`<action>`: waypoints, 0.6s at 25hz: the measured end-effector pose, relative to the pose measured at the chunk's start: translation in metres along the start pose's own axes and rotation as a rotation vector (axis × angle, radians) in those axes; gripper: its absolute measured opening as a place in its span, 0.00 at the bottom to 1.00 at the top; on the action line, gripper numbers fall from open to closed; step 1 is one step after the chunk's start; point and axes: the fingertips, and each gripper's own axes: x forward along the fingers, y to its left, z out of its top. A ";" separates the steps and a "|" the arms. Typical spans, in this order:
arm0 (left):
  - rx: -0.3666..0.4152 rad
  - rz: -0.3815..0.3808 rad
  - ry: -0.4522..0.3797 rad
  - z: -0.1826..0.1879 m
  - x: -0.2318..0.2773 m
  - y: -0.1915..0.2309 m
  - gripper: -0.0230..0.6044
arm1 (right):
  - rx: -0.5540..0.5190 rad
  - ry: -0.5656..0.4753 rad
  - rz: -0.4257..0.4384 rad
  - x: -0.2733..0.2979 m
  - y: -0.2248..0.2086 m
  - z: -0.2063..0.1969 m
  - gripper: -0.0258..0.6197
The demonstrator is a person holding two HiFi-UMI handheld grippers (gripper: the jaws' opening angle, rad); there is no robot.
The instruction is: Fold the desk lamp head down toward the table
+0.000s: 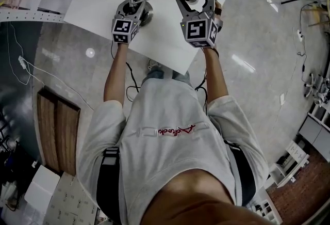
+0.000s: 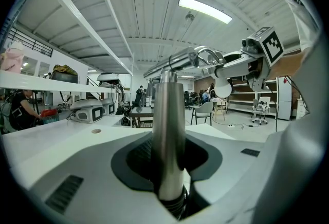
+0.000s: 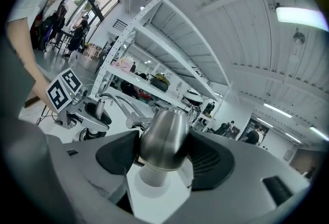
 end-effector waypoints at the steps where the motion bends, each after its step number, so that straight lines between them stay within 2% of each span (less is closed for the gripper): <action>1: 0.000 -0.002 0.001 0.000 0.000 -0.001 0.27 | 0.017 -0.008 -0.003 0.000 0.000 -0.003 0.51; 6: 0.002 -0.004 0.000 0.000 0.000 0.000 0.27 | 0.089 -0.015 0.003 0.002 0.005 -0.016 0.51; 15: 0.002 -0.009 0.001 -0.001 0.000 0.005 0.27 | 0.310 0.000 0.044 0.018 0.029 -0.057 0.51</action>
